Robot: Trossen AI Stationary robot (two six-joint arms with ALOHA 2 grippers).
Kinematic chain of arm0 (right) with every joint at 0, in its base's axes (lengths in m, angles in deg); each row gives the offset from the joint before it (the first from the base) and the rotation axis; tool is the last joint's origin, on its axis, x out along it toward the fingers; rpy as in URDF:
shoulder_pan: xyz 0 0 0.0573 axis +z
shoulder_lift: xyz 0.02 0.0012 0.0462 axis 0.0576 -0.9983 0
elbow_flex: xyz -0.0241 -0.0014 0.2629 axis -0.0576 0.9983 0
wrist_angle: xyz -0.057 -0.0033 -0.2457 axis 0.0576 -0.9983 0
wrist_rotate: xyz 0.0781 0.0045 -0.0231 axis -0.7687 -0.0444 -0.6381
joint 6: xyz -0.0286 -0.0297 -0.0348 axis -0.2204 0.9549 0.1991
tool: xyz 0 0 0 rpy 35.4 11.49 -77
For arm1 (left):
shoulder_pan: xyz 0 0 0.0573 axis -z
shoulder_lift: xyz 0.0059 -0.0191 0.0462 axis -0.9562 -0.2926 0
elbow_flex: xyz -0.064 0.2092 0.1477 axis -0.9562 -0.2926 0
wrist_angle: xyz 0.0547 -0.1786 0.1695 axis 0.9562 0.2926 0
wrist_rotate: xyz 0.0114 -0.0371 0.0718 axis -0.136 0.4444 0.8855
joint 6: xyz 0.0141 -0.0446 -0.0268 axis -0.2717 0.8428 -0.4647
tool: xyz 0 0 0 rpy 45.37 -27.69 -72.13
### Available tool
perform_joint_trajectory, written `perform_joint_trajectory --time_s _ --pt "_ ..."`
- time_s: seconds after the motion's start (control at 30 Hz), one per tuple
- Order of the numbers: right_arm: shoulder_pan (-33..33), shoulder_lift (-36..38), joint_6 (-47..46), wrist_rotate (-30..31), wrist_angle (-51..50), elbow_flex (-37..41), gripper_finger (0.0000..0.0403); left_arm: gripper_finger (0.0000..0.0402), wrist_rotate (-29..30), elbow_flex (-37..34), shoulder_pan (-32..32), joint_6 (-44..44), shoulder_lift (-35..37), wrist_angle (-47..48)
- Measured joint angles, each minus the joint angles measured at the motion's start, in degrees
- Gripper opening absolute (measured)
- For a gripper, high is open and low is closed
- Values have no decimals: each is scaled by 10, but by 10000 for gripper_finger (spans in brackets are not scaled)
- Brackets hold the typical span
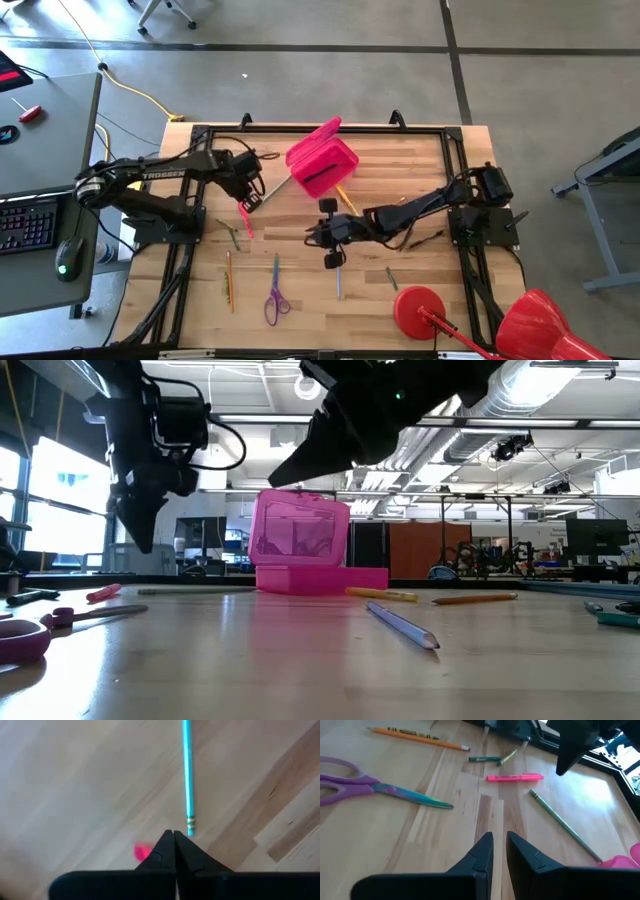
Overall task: Pick & place school supplies into a supply box
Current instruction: Put the top blue pencil into the supply box
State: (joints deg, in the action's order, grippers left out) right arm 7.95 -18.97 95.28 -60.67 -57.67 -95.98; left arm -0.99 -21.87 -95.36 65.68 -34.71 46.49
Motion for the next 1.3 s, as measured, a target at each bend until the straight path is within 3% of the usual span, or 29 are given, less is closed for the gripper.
perform_joint_trajectory --time_s 0.17,0.3,0.37,0.5,0.67,0.97,1.13,1.3 --pt "19 0 -1 12 -37 0 36 82 16 -15 72 17 0 -66" --pt "31 0 0 34 -39 0 33 111 98 -33 122 68 -1 -145" --pt "34 0 0 34 -39 0 33 116 142 -60 144 76 -10 -213" --pt "36 0 0 33 -39 0 31 118 175 -120 153 87 -29 -342" --pt "35 0 0 33 -40 0 30 119 246 -156 152 71 -37 -408" --pt "34 0 2 32 -43 0 30 120 213 -197 92 38 -47 -523" --pt "34 0 5 31 -45 0 32 120 142 -231 54 39 -61 -599" --pt "28 0 2 31 -51 0 32 120 161 -244 55 38 -72 -614"
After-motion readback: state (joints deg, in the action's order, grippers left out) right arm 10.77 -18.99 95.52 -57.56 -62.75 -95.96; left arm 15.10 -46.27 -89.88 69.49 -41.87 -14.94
